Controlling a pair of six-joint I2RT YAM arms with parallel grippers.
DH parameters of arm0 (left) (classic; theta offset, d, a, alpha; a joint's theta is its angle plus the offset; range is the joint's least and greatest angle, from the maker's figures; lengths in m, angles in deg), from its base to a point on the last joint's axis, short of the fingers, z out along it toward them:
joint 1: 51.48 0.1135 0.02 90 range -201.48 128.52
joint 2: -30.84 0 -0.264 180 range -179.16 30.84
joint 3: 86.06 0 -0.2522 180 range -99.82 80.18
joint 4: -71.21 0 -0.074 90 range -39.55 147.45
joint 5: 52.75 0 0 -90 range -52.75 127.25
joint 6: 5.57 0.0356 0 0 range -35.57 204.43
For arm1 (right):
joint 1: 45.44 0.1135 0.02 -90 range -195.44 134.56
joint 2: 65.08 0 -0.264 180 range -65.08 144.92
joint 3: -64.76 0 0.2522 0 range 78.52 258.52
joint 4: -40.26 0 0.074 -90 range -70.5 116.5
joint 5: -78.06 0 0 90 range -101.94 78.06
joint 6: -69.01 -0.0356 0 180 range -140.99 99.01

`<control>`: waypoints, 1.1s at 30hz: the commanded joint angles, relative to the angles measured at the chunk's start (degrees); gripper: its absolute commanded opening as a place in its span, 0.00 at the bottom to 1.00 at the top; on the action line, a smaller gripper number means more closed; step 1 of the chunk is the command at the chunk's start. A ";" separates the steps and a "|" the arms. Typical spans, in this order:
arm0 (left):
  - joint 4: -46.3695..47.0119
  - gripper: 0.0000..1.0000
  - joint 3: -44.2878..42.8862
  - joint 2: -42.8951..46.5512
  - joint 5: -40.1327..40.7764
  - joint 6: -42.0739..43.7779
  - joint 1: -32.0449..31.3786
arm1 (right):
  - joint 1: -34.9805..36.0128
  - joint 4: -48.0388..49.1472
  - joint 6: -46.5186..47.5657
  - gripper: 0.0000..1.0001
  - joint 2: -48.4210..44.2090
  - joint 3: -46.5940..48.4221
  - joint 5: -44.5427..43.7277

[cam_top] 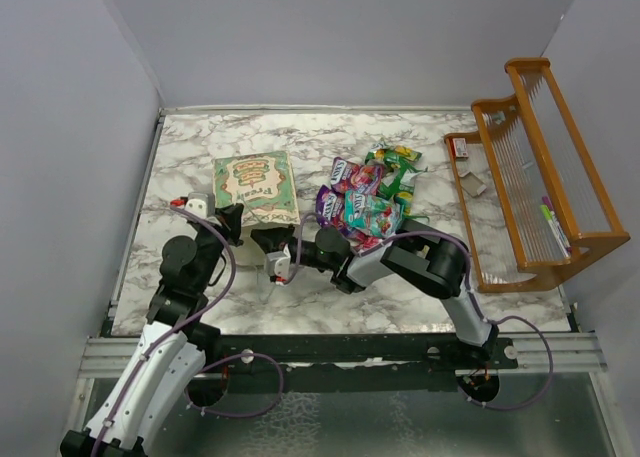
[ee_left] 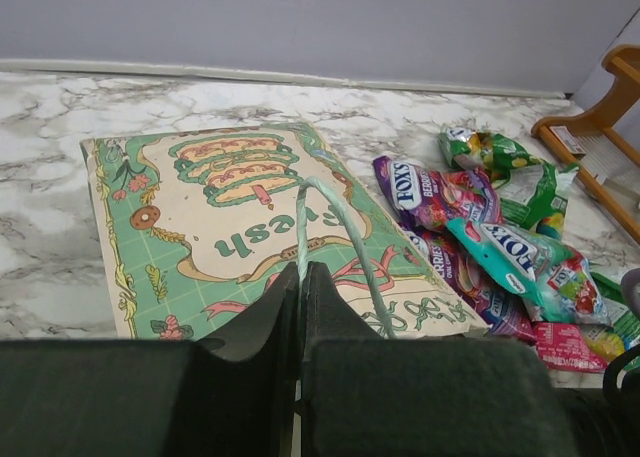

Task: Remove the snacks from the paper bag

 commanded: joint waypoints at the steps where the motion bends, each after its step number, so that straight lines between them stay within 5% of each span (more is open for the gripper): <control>1: 3.24 0.00 -1.57 -1.35 -5.50 0.18 0.00 | 0.22 3.45 -4.29 0.20 -1.67 -0.94 0.71; 3: 4.17 0.00 -1.57 -1.89 -7.68 -0.35 -0.04 | 0.24 1.93 -1.67 0.34 -0.39 0.39 -2.67; 9: 6.60 0.00 -1.31 -3.03 -12.69 -1.64 0.00 | 0.75 -10.82 2.51 0.48 1.05 5.13 -12.40; 25: 8.62 0.00 -0.91 -3.07 -17.08 -2.17 0.00 | 0.08 -18.05 10.27 0.53 8.10 11.73 -25.08; 30: 8.34 0.00 -0.74 -2.16 -17.58 -1.85 -0.01 | -0.93 -22.58 10.49 0.73 11.92 18.56 -24.89; 33: 7.84 0.00 -0.71 -1.76 -17.53 -1.60 0.00 | -1.74 -24.53 8.07 0.75 13.30 21.28 -24.54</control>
